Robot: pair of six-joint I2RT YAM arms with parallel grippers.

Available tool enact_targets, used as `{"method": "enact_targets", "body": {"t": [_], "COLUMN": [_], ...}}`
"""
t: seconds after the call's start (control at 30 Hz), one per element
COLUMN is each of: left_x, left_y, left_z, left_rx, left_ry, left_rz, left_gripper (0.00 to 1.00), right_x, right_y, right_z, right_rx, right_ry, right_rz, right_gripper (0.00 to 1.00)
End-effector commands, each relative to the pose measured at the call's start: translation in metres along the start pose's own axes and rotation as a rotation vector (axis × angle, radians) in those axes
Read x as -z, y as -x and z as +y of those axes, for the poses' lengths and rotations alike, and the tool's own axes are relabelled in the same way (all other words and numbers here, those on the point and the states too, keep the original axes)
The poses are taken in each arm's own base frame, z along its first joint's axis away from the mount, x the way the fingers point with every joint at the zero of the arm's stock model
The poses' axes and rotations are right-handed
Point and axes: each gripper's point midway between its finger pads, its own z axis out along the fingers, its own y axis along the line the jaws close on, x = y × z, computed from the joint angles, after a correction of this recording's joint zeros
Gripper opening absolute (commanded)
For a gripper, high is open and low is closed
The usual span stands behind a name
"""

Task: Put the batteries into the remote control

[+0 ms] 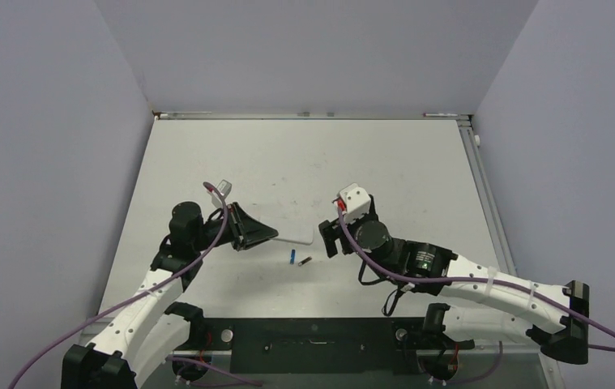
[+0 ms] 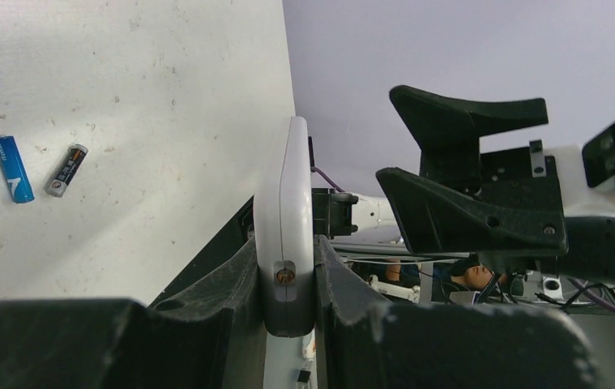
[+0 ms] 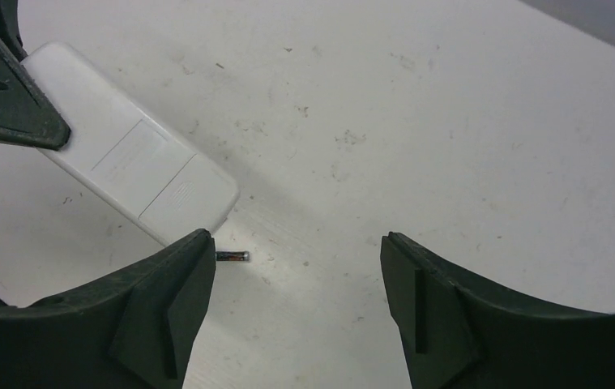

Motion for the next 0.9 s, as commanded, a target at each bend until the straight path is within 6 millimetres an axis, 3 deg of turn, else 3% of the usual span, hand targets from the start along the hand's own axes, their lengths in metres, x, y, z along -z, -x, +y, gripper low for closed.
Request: {"method": "enact_targets", "body": {"t": [0.0,0.2,0.4,0.63,0.87], "left_x": [0.004,0.008,0.012,0.018,0.023], "left_y": [0.001,-0.003,-0.005,-0.009,-0.014], "left_z": [-0.020,-0.025,-0.032,-0.048,-0.055], "left_rx": [-0.114,-0.116,-0.134,-0.143,-0.163], "left_ry": [-0.094,-0.150,-0.188,-0.273,-0.301], "left_rz": [-0.009,-0.018,-0.027,-0.027,-0.021], "left_gripper": [0.00,0.00,0.00,0.00,0.00], "right_x": [-0.007,-0.015,-0.009,-0.005,0.001], "right_y": [0.011,0.008,0.012,0.008,0.017], "right_z": [0.015,0.020,0.026,0.032,0.043], "right_rx": [-0.237,-0.460,-0.655,-0.805,-0.898], "right_ry": [0.105,0.213,0.343,0.454,0.568], "right_rz": [0.035,0.076,0.051,0.042,-0.005], "right_gripper": [0.73,0.72,0.72,0.70,0.68]}}
